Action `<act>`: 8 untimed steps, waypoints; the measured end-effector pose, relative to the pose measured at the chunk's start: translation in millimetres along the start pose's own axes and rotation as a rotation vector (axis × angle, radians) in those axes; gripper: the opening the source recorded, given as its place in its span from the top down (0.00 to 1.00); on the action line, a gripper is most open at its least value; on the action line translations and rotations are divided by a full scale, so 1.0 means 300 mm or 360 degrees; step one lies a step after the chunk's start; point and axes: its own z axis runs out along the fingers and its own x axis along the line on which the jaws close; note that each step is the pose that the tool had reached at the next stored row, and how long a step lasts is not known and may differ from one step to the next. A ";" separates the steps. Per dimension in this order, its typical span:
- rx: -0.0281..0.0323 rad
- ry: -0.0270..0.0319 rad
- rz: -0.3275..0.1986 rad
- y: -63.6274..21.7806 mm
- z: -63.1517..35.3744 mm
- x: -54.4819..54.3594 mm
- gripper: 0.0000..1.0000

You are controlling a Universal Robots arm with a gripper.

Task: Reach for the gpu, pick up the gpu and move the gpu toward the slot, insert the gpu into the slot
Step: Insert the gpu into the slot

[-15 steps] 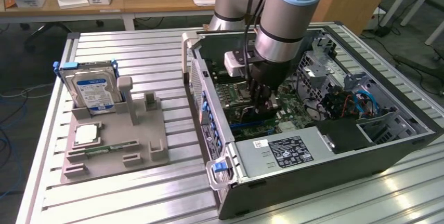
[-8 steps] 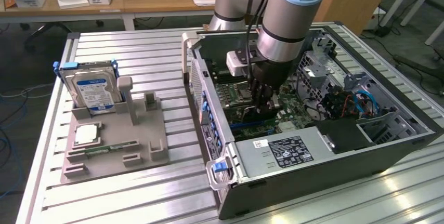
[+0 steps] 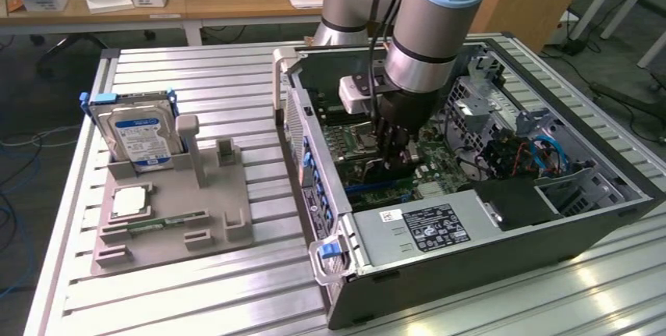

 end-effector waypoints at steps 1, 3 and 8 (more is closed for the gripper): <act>0.00000 0.00000 0.0000 0.000 0.000 -0.002 0.75; 0.00000 -0.00001 -0.0001 0.000 0.000 -0.003 0.75; -0.00002 0.00004 0.0000 0.002 0.001 -0.003 0.75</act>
